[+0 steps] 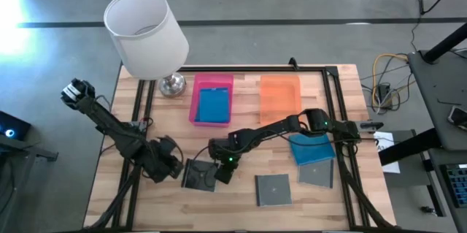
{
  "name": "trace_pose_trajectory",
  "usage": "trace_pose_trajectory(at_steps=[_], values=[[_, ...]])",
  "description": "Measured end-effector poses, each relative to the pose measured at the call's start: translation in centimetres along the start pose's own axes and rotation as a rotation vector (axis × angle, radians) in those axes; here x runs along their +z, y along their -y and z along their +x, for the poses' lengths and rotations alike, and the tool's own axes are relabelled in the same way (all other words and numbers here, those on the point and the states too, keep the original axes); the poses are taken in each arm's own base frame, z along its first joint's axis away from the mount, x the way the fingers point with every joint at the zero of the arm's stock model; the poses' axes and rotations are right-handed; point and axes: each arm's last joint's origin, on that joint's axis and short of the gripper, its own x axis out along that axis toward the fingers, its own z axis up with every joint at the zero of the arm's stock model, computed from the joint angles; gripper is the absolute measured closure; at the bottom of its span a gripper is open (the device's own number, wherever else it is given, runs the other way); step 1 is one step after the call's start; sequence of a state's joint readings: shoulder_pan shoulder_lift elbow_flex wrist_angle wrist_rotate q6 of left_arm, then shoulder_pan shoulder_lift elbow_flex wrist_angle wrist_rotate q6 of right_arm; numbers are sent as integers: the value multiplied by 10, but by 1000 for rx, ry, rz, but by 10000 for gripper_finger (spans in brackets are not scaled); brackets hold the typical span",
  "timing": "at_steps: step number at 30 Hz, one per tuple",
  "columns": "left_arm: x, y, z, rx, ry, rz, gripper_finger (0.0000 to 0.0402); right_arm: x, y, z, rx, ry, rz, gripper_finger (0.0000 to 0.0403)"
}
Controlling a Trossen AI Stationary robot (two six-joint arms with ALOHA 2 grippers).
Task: Pick & place jewel cases by type
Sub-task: Put the left black cd case into the orange bin
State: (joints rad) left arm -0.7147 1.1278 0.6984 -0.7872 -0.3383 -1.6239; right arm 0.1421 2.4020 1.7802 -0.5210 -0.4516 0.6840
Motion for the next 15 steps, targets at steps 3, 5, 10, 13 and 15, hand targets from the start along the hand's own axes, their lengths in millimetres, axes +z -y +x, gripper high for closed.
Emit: trace_pose_trajectory(at_steps=[3, 5, 10, 13, 15], values=[[-6, -9, 13, 7, -86, -82, 276, 0, 0, 0, 1, -1, -3, 390], [-12, -12, 25, -55, -110, -108, 265, 0, 0, 0, 1, -1, -4, 390], [-22, -9, 43, -213, -106, 49, 276, 0, 0, 0, 1, -1, -4, 390], [-24, -9, 47, -178, -92, 276, 295, 0, 0, 0, 2, -1, -4, 390], [-25, -8, 48, -132, -118, 394, 307, 0, 0, 0, 2, -1, 0, 390]])
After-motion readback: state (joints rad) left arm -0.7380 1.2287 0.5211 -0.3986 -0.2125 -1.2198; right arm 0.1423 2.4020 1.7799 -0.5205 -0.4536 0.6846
